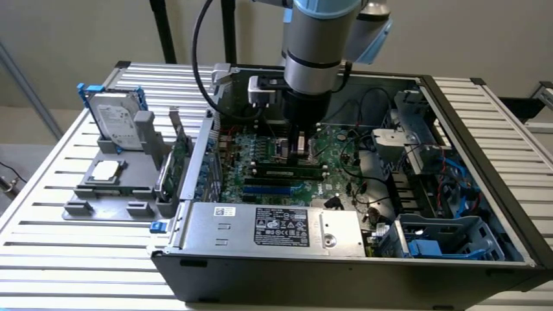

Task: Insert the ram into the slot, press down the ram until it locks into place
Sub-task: 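Press down the ram until it locks into place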

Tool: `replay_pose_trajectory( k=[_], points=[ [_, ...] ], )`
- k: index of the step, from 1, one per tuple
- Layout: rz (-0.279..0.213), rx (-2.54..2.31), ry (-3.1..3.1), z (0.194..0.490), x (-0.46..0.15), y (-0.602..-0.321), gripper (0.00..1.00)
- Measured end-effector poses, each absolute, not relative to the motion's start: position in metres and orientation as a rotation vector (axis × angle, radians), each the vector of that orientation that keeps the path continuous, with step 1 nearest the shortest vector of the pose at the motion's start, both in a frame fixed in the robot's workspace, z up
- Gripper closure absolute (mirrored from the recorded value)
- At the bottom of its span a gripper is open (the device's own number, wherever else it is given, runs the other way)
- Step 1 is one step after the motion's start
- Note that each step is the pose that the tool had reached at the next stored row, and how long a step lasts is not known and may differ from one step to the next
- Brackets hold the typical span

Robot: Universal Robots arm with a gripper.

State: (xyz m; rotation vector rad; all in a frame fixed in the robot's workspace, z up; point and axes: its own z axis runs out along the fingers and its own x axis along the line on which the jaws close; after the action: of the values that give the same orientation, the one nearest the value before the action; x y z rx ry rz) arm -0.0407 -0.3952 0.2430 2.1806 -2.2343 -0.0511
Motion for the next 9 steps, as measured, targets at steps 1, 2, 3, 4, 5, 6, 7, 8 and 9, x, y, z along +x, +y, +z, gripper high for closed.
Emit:
replay_pose_trajectory(
  k=[1,2,3,4,5,6,7,8,9],
  points=[
    [-0.051,2.181,-2.234,0.2476,-0.0405,-0.3952,0.89],
    [-0.051,2.180,-2.234,0.2521,-0.0404,-0.3953,0.89],
    [-0.051,2.180,-2.234,0.2556,-0.0404,-0.3953,0.89],
    [-0.051,2.180,-2.234,0.2564,-0.0404,-0.3953,0.89],
    [-0.051,2.180,-2.234,0.2564,-0.0403,-0.3953,0.89],
    [-0.052,2.181,-2.234,0.2564,-0.0403,-0.3953,0.89],
    [-0.052,2.181,-2.234,0.2564,-0.0403,-0.3953,0.89],
    [-0.052,2.181,-2.234,0.2564,-0.0403,-0.3953,0.89],
    [-0.052,2.180,-2.234,0.2565,-0.0403,-0.3954,0.89]
  ],
)
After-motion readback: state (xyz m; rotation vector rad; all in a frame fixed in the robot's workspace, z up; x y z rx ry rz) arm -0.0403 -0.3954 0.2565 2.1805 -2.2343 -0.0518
